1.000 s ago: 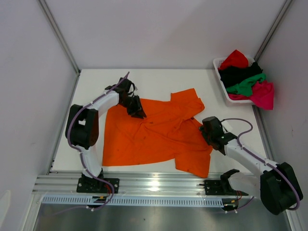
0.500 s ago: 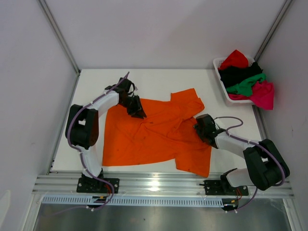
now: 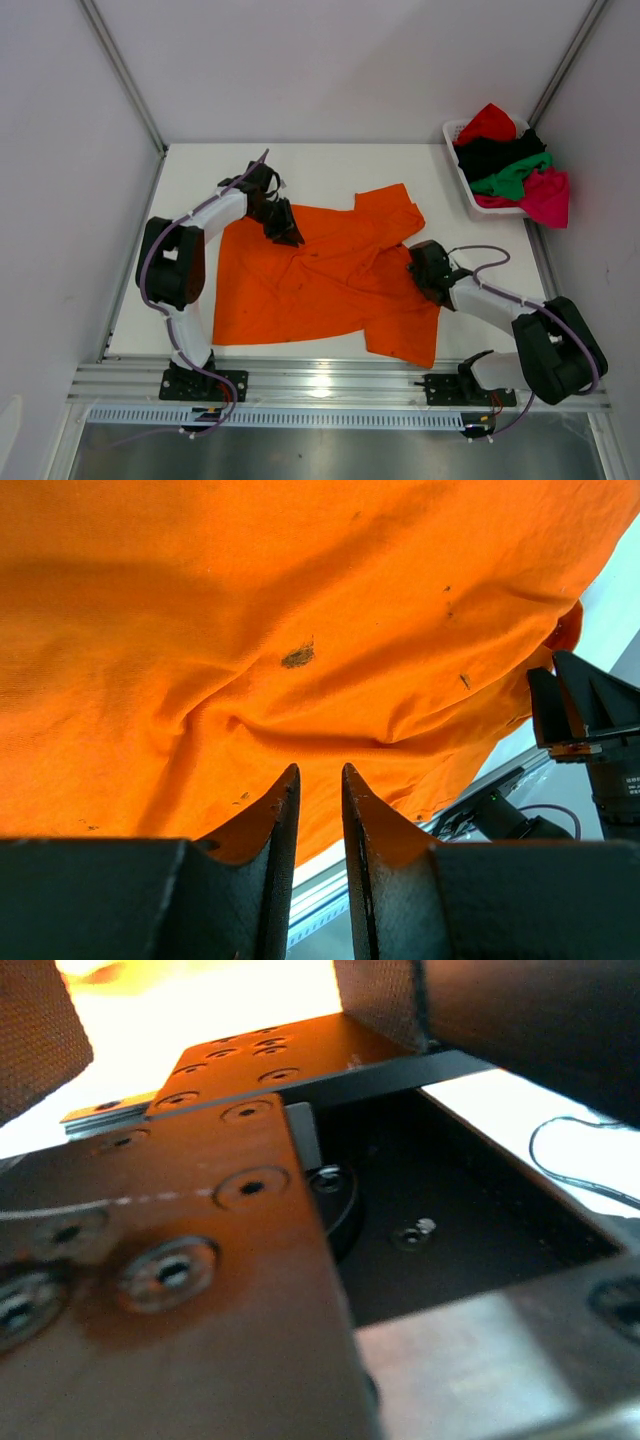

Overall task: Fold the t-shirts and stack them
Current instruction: Fold the tshirt

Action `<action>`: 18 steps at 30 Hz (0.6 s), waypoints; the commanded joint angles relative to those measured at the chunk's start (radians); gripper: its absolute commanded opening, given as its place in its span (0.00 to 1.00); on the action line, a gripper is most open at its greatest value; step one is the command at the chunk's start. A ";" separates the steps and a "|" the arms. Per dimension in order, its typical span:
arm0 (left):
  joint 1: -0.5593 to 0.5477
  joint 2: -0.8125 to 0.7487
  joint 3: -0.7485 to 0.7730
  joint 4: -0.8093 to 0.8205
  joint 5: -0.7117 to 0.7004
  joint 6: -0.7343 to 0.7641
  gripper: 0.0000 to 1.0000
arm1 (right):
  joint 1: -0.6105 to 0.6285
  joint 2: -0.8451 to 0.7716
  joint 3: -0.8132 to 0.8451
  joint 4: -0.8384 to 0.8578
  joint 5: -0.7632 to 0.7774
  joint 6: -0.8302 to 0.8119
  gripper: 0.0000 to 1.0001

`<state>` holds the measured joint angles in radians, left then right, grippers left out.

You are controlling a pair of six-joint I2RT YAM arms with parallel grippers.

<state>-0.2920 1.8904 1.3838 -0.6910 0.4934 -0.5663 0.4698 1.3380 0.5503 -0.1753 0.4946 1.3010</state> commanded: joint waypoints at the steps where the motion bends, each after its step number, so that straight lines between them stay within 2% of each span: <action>1: 0.010 -0.060 0.001 0.008 0.011 0.014 0.26 | 0.003 -0.059 -0.016 -0.114 0.055 0.012 0.60; 8: 0.016 -0.057 0.003 0.008 0.014 0.016 0.26 | 0.003 -0.184 -0.046 -0.245 0.105 0.038 0.60; 12: 0.016 -0.056 0.000 0.011 0.014 0.014 0.26 | 0.003 -0.259 -0.073 -0.259 0.128 0.021 0.60; 16: 0.016 -0.053 -0.003 0.022 0.020 0.008 0.27 | 0.004 -0.315 -0.124 -0.054 0.067 -0.165 0.60; 18: 0.016 -0.051 -0.003 0.024 0.022 0.005 0.27 | 0.006 -0.333 -0.142 0.124 0.036 -0.290 0.60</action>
<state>-0.2848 1.8900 1.3838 -0.6895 0.4938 -0.5667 0.4698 1.0328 0.4271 -0.2794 0.5598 1.1866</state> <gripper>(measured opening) 0.265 0.599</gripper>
